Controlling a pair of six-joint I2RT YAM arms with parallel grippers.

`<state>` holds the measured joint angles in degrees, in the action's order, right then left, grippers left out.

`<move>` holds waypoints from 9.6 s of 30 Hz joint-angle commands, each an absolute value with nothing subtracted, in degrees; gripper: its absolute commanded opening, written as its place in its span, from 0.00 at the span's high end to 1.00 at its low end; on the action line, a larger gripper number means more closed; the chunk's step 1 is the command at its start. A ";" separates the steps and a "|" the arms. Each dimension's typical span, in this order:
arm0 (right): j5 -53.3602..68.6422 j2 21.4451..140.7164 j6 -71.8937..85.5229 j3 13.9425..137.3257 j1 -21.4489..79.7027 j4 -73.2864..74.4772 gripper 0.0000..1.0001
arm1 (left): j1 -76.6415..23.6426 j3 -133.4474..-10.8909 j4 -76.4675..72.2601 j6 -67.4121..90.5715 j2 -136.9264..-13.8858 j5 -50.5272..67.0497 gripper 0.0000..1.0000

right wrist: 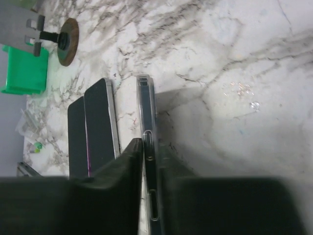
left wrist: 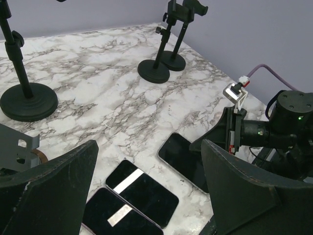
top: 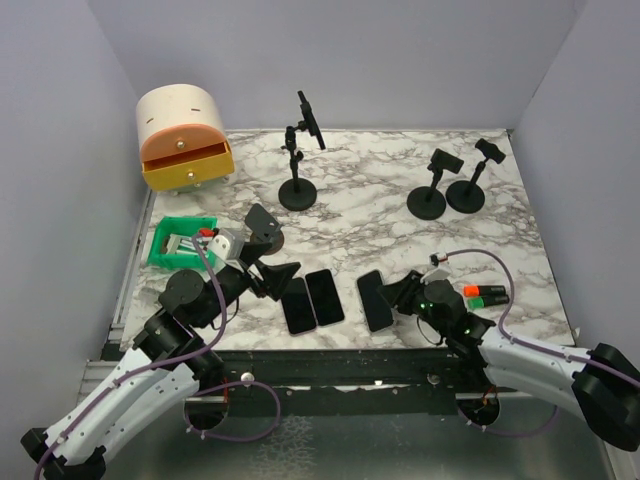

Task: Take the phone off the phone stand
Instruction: Place the phone at the center of the board, then move the phone stand with the phone to the center of the board, then remove the phone from the phone stand.

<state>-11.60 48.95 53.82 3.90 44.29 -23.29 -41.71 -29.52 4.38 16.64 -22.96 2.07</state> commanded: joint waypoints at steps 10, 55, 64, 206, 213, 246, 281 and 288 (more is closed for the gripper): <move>-9.67 59.77 57.75 2.13 44.21 -25.95 1.00 | -41.71 -28.83 4.31 17.05 -23.69 2.38 0.14; -13.99 35.22 34.20 28.34 44.21 13.62 0.32 | -28.61 -57.89 -2.96 20.17 -72.66 -17.33 0.12; -10.55 28.28 30.42 31.99 44.21 14.87 0.35 | -23.32 -65.25 -13.97 14.19 -88.52 -7.83 0.18; -19.82 45.53 47.22 53.05 43.95 13.80 0.17 | -38.54 -56.93 -20.23 5.10 -76.34 18.98 0.72; -21.16 45.89 52.68 51.22 43.96 12.85 0.15 | -38.93 -52.93 -23.50 6.49 -76.07 19.20 0.99; 9.53 62.34 70.46 40.43 22.90 -26.98 0.00 | -38.98 -40.49 -37.73 14.47 -78.07 14.74 1.00; 11.98 63.68 63.76 39.57 19.86 -26.34 0.00 | -39.00 -38.95 -37.71 13.29 -76.42 15.24 1.00; 13.14 64.75 63.84 40.58 19.82 -28.20 0.00 | -39.05 -39.19 -37.70 13.74 -77.35 16.02 1.00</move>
<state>11.00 63.51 64.45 38.85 20.12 -26.04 -38.76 -41.34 -44.27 12.82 -75.81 15.20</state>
